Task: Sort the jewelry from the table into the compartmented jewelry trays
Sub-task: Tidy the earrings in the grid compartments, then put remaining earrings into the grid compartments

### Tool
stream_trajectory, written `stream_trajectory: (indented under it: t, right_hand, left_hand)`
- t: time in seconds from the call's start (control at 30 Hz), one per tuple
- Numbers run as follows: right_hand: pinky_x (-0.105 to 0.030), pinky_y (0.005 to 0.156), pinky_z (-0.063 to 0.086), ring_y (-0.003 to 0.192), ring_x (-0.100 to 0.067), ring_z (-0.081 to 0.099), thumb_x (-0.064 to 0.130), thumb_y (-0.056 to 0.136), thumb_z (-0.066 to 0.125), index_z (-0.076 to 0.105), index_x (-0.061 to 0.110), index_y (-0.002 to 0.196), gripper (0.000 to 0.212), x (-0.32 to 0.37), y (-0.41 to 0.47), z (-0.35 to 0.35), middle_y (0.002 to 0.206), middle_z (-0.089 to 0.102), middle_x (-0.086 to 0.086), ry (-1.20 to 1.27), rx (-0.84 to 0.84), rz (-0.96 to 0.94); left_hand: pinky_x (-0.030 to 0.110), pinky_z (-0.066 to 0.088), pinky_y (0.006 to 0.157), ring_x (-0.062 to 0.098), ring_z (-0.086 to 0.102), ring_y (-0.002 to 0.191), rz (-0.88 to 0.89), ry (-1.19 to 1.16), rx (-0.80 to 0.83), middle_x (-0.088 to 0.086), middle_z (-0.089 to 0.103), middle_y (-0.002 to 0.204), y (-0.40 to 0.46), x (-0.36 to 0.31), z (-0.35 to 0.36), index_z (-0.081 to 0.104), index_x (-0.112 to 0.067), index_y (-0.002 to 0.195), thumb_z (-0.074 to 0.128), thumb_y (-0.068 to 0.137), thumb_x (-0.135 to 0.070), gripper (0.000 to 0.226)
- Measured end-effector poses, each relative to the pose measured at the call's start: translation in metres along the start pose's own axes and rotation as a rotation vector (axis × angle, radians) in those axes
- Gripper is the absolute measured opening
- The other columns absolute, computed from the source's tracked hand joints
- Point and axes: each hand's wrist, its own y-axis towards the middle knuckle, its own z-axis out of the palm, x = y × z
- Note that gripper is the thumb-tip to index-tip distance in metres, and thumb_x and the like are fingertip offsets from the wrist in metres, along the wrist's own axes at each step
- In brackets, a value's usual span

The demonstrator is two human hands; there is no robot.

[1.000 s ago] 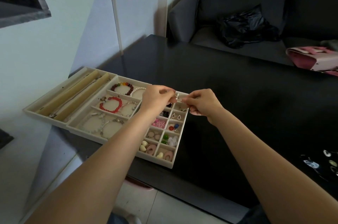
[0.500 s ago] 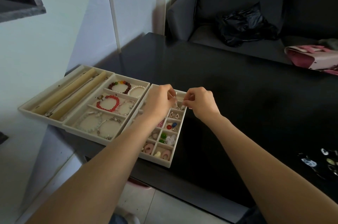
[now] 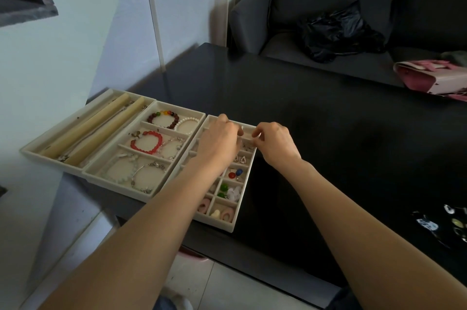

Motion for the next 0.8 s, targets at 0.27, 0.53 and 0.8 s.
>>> stream_trajectory:
  t: [0.27,0.53,0.8]
  right_hand:
    - [-0.028,0.076,0.054,0.092,-0.017,0.060,0.015,0.096,0.052,0.065,0.016,0.116,0.024,0.007,-0.012,-0.008,0.120,0.047,-0.006,-0.143,0.027,-0.058]
    - [-0.026,0.066,0.043,0.088,-0.013,0.042,0.015,0.094,0.053,0.060,0.012,0.119,0.026,0.009,-0.022,-0.009,0.112,0.040,-0.004,-0.418,0.103,-0.138]
    - [-0.026,0.065,0.039,0.089,-0.012,0.039,0.018,0.095,0.053,0.061,0.014,0.119,0.026,0.011,-0.022,-0.006,0.113,0.040,-0.004,-0.446,0.113,-0.157]
  left_hand:
    - [0.034,0.036,0.103,0.020,0.043,0.120,0.110,0.123,0.029,0.004,0.044,0.131,-0.011,0.009,-0.010,0.064,-0.018,0.119,0.054,0.087,-0.004,0.036]
    - [0.038,0.028,0.109,0.022,0.031,0.131,0.211,0.296,0.084,0.003,0.036,0.141,-0.013,0.012,-0.008,0.066,-0.019,0.116,0.053,0.088,-0.009,0.033]
    - [0.038,0.030,0.105,0.020,0.030,0.131,0.247,0.295,0.107,0.003,0.036,0.140,-0.012,0.011,-0.007,0.058,-0.025,0.127,0.057,0.088,-0.012,0.041]
